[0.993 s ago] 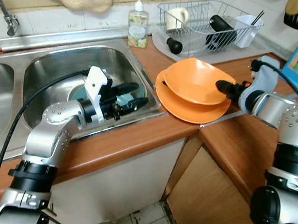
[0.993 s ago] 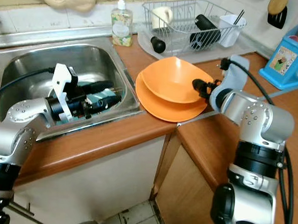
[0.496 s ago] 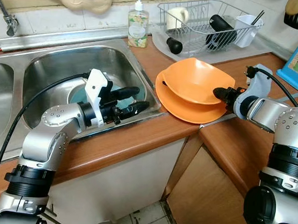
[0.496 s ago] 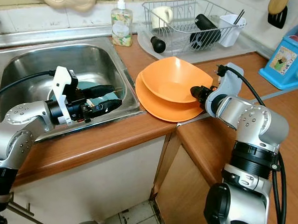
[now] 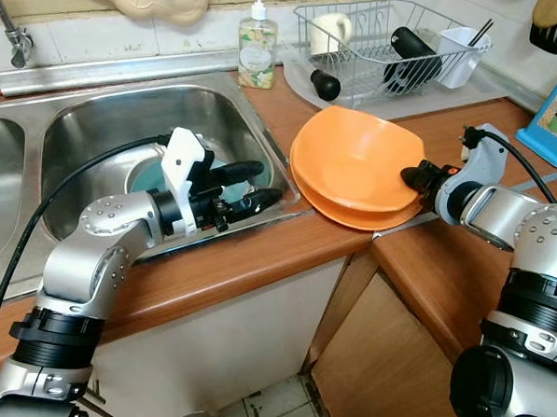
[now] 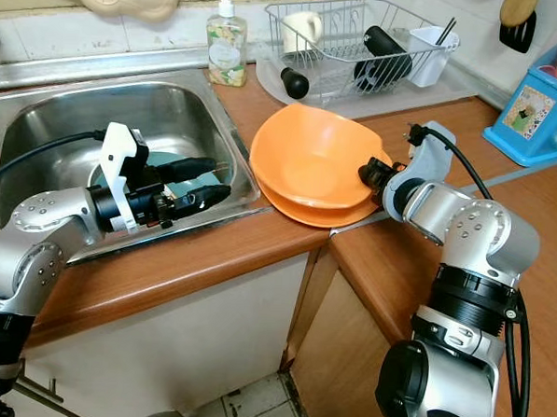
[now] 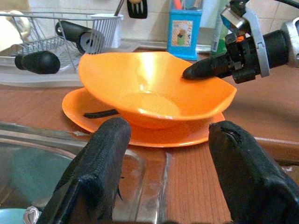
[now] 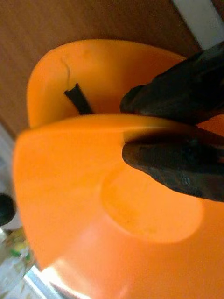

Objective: Kitchen organization

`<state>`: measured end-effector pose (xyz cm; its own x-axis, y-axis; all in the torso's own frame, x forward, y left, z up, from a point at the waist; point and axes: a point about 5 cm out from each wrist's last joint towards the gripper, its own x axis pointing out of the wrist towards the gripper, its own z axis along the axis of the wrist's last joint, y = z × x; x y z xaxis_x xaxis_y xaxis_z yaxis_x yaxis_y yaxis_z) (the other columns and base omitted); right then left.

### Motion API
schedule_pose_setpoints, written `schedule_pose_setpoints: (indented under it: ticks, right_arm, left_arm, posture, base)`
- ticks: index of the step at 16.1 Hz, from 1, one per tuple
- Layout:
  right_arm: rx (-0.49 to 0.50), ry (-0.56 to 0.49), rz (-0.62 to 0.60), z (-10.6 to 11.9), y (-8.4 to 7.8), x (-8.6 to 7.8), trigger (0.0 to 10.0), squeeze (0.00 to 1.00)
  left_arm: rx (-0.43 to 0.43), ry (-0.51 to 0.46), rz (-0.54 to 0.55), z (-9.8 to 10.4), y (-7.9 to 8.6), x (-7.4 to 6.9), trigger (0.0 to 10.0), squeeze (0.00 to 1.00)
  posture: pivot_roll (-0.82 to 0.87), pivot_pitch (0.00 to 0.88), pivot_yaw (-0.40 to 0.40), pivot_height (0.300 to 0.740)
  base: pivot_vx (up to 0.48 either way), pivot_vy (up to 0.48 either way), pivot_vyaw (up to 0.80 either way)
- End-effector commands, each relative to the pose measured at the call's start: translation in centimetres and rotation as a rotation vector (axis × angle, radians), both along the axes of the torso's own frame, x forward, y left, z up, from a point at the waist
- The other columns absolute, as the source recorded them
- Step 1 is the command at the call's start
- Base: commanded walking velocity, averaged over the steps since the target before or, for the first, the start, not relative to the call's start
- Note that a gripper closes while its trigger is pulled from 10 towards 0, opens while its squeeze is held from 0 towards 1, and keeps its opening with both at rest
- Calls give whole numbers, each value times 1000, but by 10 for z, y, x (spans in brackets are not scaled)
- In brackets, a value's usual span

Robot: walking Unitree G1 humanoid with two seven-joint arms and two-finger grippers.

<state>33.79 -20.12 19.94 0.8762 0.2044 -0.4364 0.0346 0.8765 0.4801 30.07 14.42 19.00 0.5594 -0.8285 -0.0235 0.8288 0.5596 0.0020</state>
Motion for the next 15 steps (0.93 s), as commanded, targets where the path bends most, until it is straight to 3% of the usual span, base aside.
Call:
schedule_pose_setpoints:
  ticks: [1,7,10,11,12,13,15]
  right_arm:
    - [-5,8,-11,1,0,2,0,0]
    - [39,-77,-19,16,0,6,0,0]
    - [62,-200,36,37,5,7,0,0]
    - [50,-265,75,46,9,6,0,0]
    - [21,-348,131,55,16,4,0,0]
    - [21,-368,155,57,19,2,0,0]
    - [16,-421,200,64,25,-1,0,0]
  left_arm:
    - [17,-17,-4,3,-3,0,10000,0]
    - [-9,-45,52,8,-2,5,10000,0]
    - [-81,-47,144,16,2,14,10000,0]
    - [-127,-43,179,20,2,19,10000,631]
    - [-170,-46,196,24,0,23,10000,1000]
    - [-184,-52,219,26,-2,26,10000,1000]
    - [-207,-28,247,25,-5,32,10000,0]
  posture:
    - [-156,0,-6,740]
    - [-149,0,-10,740]
    - [-147,0,-8,740]
    - [-147,0,-8,740]
    - [-144,0,-6,740]
    - [-144,0,-6,740]
    - [-144,0,-1,740]
  base:
    - [0,0,0]
    - [0,0,0]
    - [0,0,0]
    - [0,0,0]
    - [0,0,0]
    - [0,0,0]
    - [0,0,0]
